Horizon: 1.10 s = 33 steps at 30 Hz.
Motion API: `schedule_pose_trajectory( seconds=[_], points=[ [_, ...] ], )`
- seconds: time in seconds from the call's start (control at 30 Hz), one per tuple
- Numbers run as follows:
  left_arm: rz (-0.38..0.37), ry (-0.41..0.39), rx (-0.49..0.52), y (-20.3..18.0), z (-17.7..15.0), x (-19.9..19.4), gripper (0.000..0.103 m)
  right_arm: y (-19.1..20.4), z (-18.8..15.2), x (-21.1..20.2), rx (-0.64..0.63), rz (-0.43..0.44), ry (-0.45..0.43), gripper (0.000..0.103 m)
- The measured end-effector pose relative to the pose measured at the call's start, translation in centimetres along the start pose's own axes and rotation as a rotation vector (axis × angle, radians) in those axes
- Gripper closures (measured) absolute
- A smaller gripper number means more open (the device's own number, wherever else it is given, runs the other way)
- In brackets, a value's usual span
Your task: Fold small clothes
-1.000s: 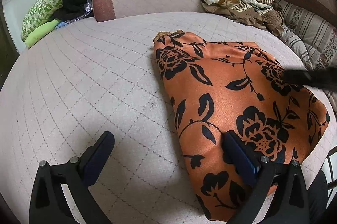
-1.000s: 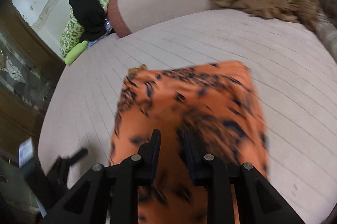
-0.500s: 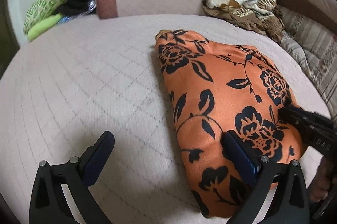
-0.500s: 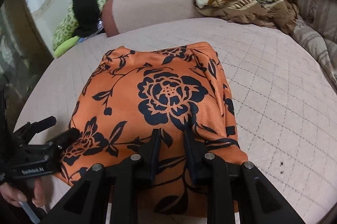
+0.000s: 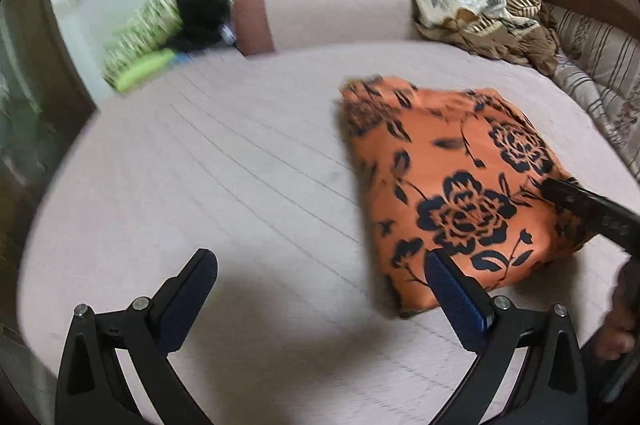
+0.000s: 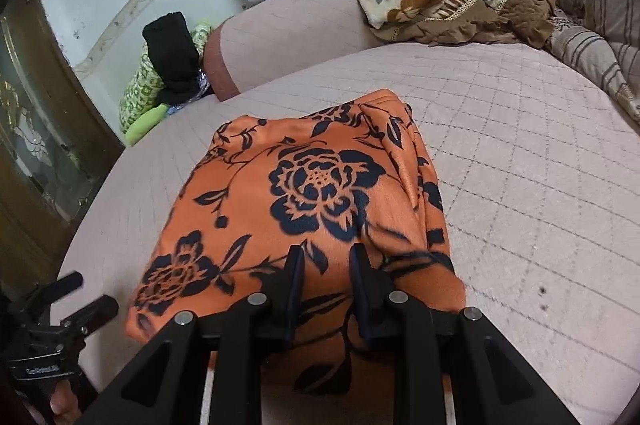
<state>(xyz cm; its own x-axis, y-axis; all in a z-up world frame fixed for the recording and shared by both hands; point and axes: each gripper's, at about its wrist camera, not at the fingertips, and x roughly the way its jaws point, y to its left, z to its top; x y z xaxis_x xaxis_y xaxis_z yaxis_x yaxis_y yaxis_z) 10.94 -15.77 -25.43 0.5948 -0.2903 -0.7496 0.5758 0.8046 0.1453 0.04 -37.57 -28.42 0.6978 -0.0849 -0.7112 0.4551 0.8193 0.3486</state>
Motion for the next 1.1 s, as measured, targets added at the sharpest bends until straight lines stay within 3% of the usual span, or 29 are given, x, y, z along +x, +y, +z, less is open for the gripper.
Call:
schedule_pose_trajectory(
  seconds=[0.03,0.07,0.1,0.17,0.37,0.53,0.73,0.97,1.1],
  points=[
    [0.023,-0.032,0.012,0.1,0.3,-1.0,0.000,0.0,0.2,-0.8,0.014,0.028,0.005,0.061],
    [0.029,-0.049,0.017,0.1,0.4,-1.6,0.000,0.0,0.3,-2.1,0.041,0.060,-0.016,0.042],
    [0.032,-0.078,0.023,0.1,0.7,-2.7,0.000,-0.1,0.3,-3.0,0.053,0.067,-0.042,0.033],
    [0.033,-0.108,0.025,0.0,1.1,-3.8,0.000,-0.1,0.7,-5.2,0.059,0.077,-0.095,0.033],
    [0.000,-0.176,0.043,-1.3,1.9,-7.3,0.000,-0.3,1.2,-9.4,0.066,0.116,-0.150,0.033],
    [-0.014,-0.208,0.060,-2.1,2.1,-9.4,0.000,0.1,1.3,-10.8,0.064,0.160,-0.168,0.033],
    [-0.020,-0.219,0.054,-2.3,2.9,-10.1,0.000,0.4,1.3,-9.5,0.065,0.168,-0.139,0.033],
    [-0.016,-0.178,0.059,-2.7,4.3,-7.4,0.000,0.3,2.8,-5.8,0.112,0.159,-0.074,0.033],
    [-0.011,-0.127,0.069,-2.9,4.9,-4.2,0.000,0.0,4.0,-2.5,0.150,0.149,-0.014,0.044]
  ],
)
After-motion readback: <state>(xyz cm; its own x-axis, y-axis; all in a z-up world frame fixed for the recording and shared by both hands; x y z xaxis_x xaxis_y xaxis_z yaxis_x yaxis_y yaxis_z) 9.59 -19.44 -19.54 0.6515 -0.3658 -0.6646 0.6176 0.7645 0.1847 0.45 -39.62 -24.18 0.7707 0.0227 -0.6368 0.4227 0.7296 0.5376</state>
